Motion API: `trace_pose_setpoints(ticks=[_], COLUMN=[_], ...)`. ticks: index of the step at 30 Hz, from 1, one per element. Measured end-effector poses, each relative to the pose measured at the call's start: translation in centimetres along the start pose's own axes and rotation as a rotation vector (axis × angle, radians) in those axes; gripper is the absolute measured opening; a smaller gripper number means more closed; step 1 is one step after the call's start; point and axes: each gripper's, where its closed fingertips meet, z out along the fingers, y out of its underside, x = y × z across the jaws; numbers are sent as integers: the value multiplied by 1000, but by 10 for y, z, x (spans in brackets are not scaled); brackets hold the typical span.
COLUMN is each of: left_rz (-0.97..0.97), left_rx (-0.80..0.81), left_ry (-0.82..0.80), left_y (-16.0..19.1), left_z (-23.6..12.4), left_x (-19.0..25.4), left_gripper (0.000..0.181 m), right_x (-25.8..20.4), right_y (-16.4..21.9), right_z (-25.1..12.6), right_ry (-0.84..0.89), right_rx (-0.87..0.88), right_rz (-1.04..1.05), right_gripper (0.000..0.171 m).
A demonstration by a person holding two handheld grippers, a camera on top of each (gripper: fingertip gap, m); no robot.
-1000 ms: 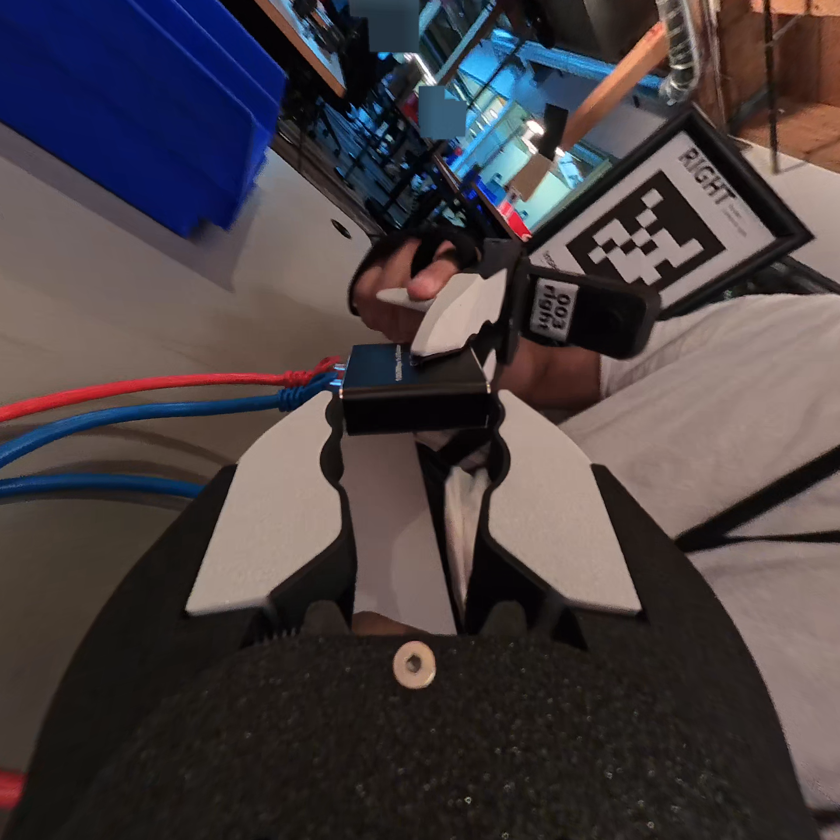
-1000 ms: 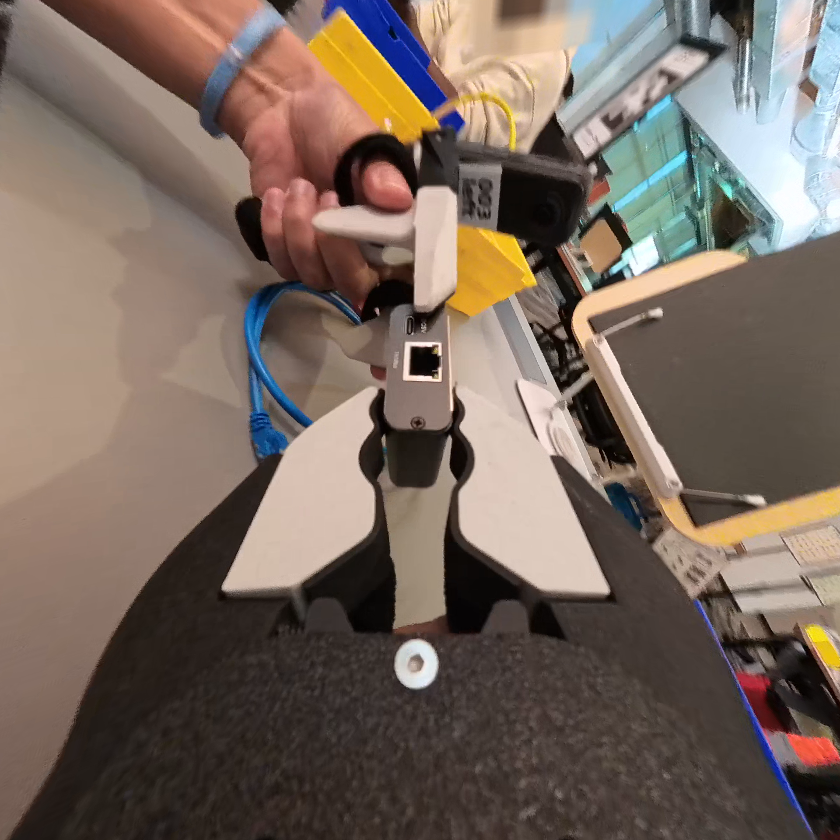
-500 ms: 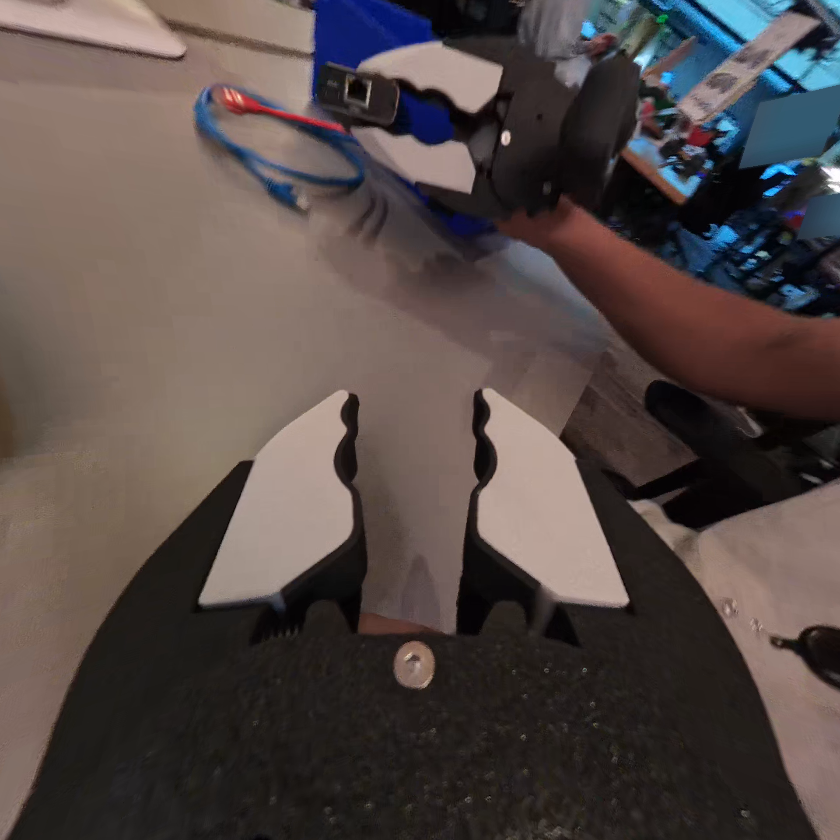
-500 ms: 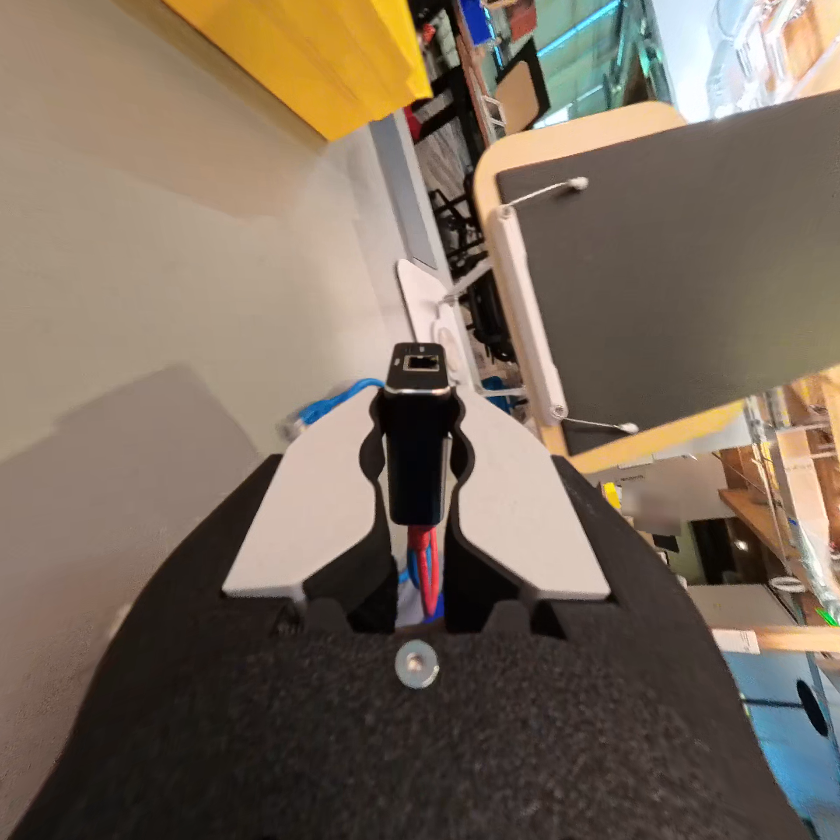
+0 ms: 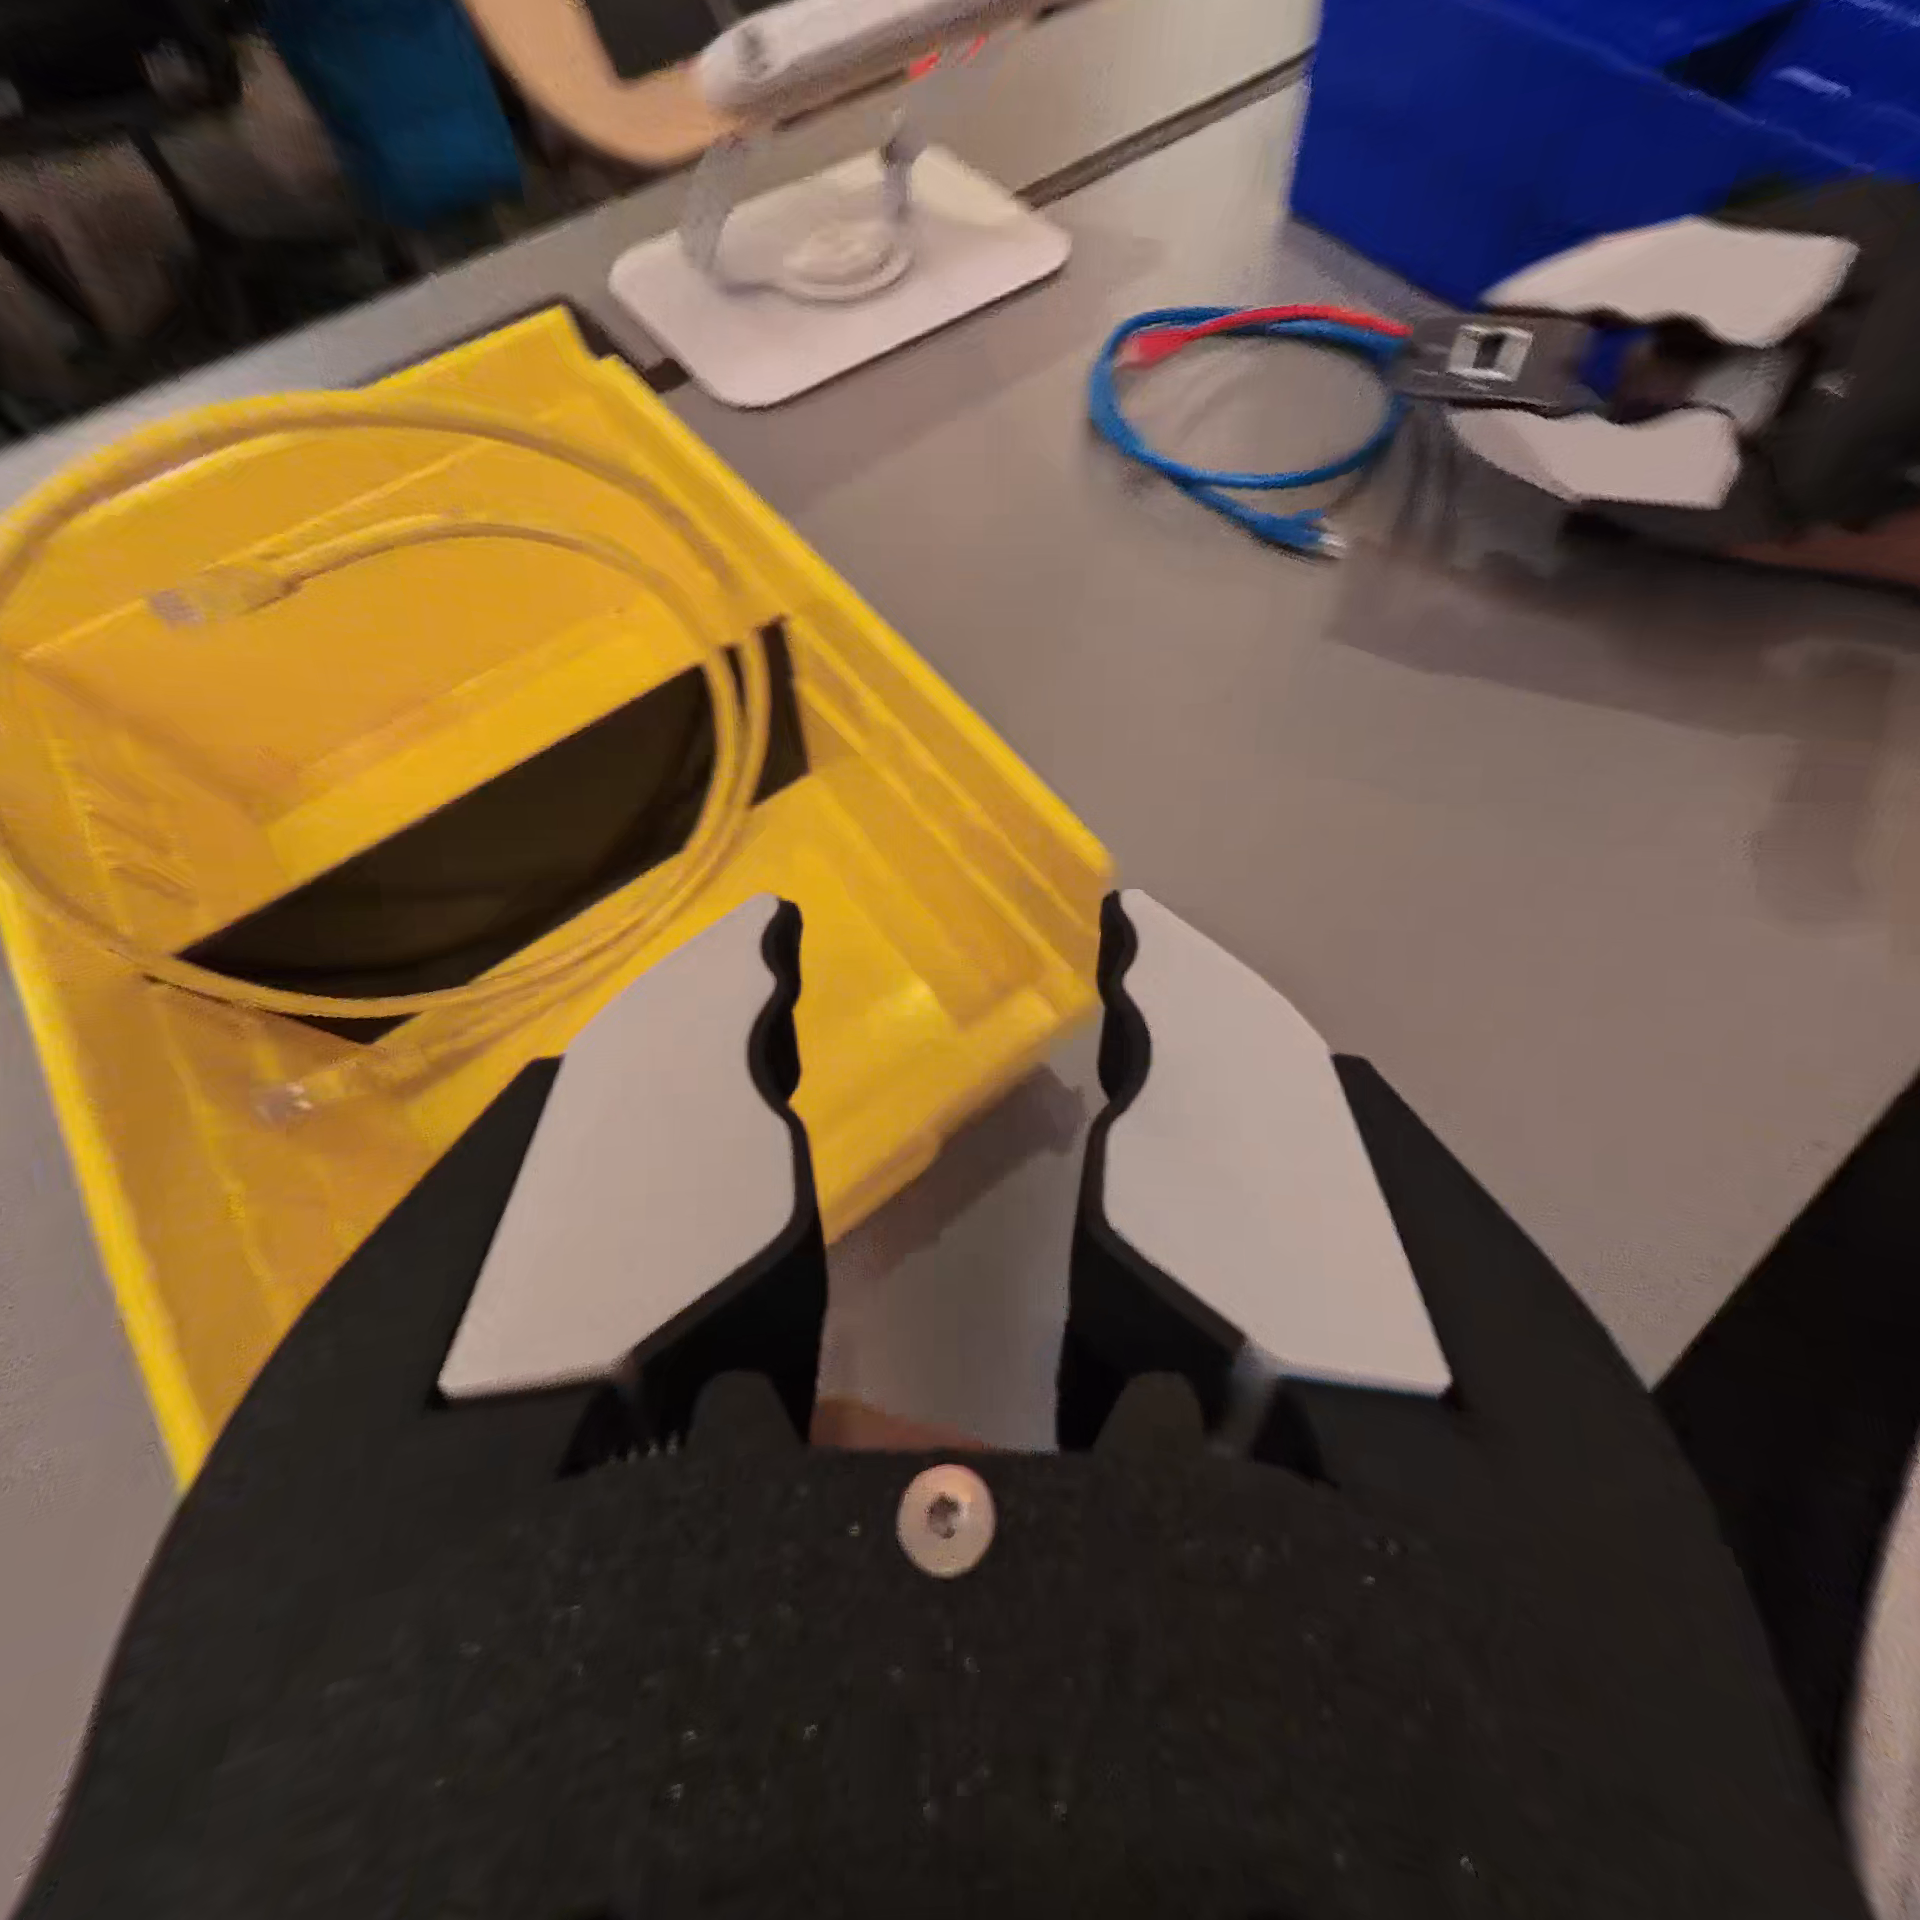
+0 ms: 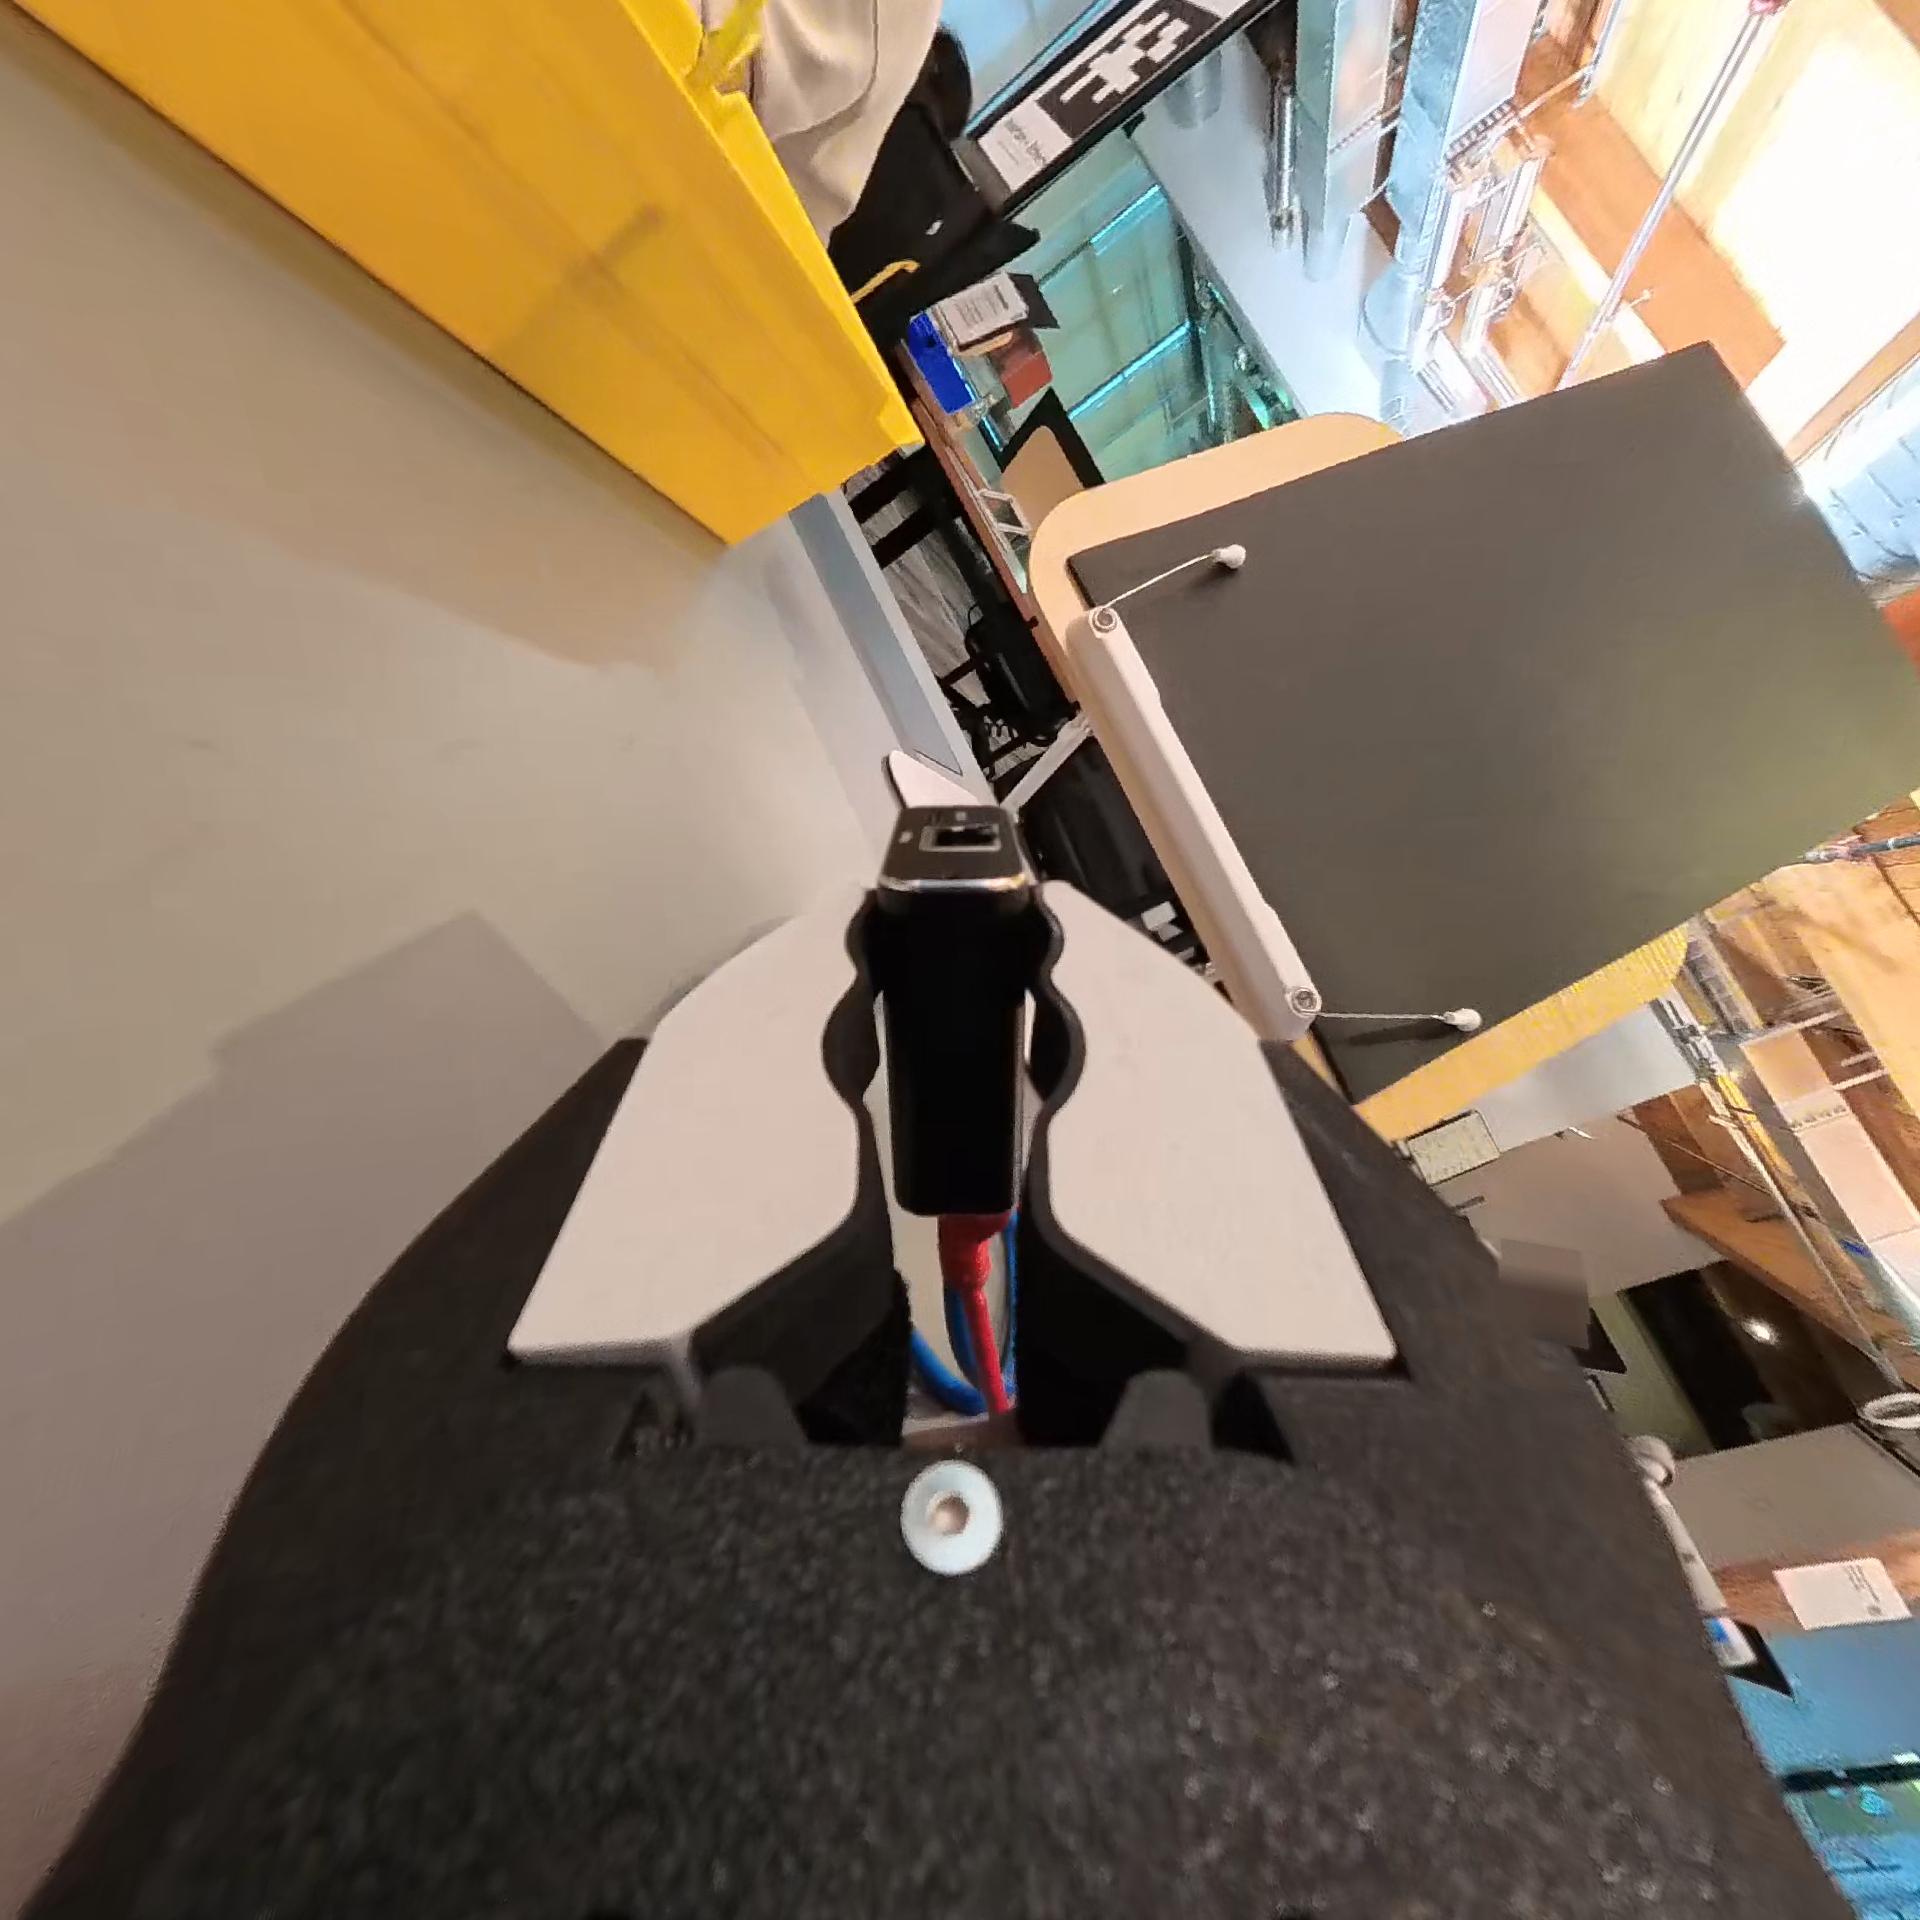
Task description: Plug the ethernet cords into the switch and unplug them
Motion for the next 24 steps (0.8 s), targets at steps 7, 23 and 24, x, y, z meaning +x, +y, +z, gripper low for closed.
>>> trace_pose_setpoints(ticks=[7, 23, 24], left_rz=[-524, -27, 25], left_rx=[33, 201, 167], left_ry=[129, -41, 14], left_y=[-52, -130, -131], left_z=[92, 29, 21], left_x=[-64, 3, 27], left_gripper=[55, 5, 5], right_x=[-14, 9, 12], right_y=[1, 2, 3], right_z=[3, -2, -3], right_ry=[-46, -4, 5], right_rx=[-16, 15, 18], right_rz=[-62, 97, 116], right_gripper=[24, 25, 25])
